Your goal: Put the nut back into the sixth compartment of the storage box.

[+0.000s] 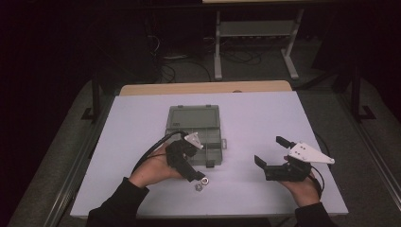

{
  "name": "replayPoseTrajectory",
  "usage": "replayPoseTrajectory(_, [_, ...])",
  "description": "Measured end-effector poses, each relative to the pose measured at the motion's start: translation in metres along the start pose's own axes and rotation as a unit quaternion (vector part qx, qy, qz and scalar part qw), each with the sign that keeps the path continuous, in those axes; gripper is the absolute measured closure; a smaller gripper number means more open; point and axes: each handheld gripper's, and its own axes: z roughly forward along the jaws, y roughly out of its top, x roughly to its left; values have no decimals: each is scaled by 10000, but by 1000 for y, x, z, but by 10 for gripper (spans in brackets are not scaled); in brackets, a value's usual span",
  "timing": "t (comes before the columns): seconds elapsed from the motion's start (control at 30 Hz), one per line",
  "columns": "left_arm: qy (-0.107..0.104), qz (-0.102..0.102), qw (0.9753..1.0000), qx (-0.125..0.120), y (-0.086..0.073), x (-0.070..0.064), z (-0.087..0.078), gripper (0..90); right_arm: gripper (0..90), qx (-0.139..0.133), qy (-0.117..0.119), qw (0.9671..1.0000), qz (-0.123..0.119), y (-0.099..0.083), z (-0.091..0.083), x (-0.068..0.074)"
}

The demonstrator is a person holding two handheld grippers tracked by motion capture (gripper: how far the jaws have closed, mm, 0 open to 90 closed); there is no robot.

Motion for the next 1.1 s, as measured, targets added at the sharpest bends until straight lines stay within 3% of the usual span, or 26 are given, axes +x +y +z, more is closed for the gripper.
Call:
replayPoseTrajectory(0.23, [-143,123,9998,44,2,-4,5,312,0,-1,-2,10000,-7,0,0,0])
replayPoseTrajectory(0.57, [-207,385,9985,328,5,-12,20,553,0,-10,-1,10000,-26,0,0,0])
replayPoseTrajectory(0.93, [-201,547,9970,518,5,-16,36,613,0,7,5,10000,0,0,0,0])
replayPoseTrajectory(0.97, [-185,549,9970,506,5,-16,38,613,0,-60,0,9999,-106,0,1,-1])
replayPoseTrajectory(1.1, [-199,559,9966,579,5,-16,43,618,0,35,5,10000,42,0,0,1])
